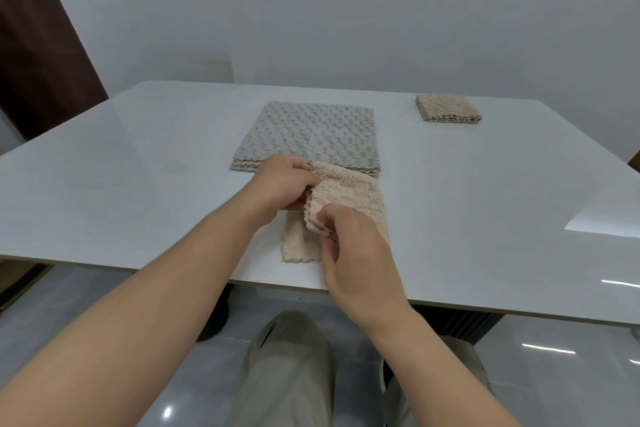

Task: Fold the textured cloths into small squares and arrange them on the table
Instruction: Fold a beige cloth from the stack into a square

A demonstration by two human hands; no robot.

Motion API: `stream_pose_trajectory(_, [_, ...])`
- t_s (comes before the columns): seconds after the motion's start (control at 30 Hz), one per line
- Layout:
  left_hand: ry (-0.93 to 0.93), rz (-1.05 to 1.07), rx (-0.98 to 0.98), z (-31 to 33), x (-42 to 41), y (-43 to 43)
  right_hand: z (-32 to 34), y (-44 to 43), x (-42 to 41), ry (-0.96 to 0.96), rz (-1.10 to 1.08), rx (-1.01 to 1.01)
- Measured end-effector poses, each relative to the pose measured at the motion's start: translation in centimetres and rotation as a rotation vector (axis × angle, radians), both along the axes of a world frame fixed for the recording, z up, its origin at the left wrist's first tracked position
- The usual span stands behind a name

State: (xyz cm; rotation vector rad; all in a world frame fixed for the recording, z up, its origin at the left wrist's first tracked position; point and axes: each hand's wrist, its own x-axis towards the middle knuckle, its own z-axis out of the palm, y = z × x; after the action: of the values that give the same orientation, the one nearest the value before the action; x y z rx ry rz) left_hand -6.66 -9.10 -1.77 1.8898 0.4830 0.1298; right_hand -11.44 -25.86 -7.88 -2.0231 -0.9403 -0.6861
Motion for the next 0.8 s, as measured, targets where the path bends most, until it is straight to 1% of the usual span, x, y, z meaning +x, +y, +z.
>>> stream_pose_trajectory(0.1, [0.021,0.003,-0.022,-0.1,0.1,0.6,-0.5,0.4,-0.3,-0.081,0.045,-0.002])
stream_pose_trajectory(0.17, [0.027,0.005,-0.042,-0.1,-0.1,0.8,-0.7,0.6,-0.3,-0.098,0.080,-0.020])
stream_pose_trajectory(0.23, [0.035,0.004,-0.023,-0.3,-0.2,0.9,-0.8,0.8,-0.3,-0.094,0.105,-0.047])
stream_pose_trajectory(0.37, [0.043,-0.002,0.086,-1.6,0.1,1.7,-0.8,0.9,-0.3,-0.081,0.118,-0.112])
stream_pose_trajectory(0.43, [0.042,-0.006,0.101,-2.0,0.1,2.0,-0.9,0.8,-0.4,-0.071,0.133,-0.129])
stream_pose_trajectory(0.63, [0.051,0.023,0.051,-2.3,0.3,2.2,-0.9,0.7,-0.2,-0.017,0.217,-0.101])
stream_pose_trajectory(0.8, [0.057,0.022,0.017,-2.2,0.2,2.3,-0.8,0.6,-0.2,-0.016,0.253,-0.112])
